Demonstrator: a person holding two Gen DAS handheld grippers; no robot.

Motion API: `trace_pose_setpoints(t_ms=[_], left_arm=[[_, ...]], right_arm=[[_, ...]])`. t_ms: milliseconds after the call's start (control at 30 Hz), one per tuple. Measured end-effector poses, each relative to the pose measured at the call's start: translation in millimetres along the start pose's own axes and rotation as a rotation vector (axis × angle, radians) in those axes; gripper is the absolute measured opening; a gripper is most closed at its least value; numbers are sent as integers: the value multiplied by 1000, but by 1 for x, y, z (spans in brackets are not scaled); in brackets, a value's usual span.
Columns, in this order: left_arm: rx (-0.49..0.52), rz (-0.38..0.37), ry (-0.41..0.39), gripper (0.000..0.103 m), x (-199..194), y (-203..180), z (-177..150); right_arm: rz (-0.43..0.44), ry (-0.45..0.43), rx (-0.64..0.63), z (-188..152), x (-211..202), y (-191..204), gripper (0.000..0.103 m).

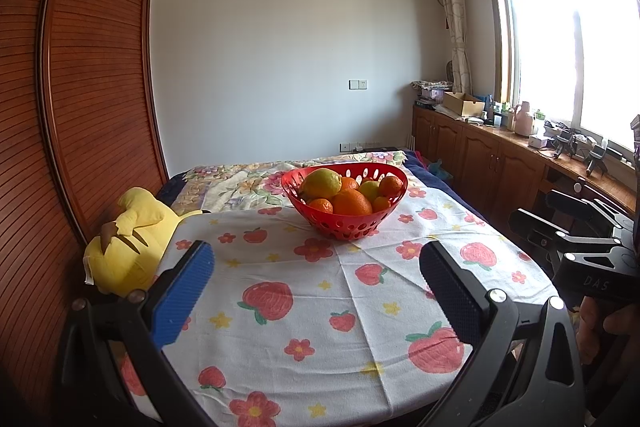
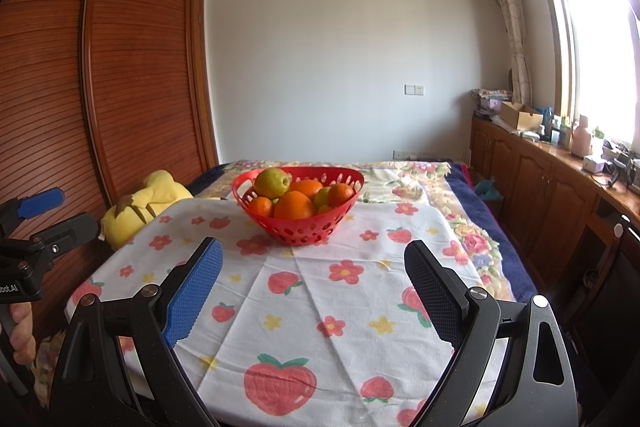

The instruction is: Organize fruits

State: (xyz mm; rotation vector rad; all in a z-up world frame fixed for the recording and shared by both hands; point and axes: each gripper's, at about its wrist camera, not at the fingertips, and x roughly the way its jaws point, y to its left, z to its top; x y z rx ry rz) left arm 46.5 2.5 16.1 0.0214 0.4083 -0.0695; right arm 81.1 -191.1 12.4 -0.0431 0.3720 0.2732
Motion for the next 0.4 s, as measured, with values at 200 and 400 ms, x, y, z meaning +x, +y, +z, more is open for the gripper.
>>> trace_pose_setpoints(t_ms=[200, 400], left_arm=[[0, 0, 1, 103, 0, 0, 0], [-1, 0, 1, 103, 0, 1, 0]], right_arm=[[0, 1, 0, 0, 0, 0, 94], [1, 0, 0, -1, -1, 0, 94]])
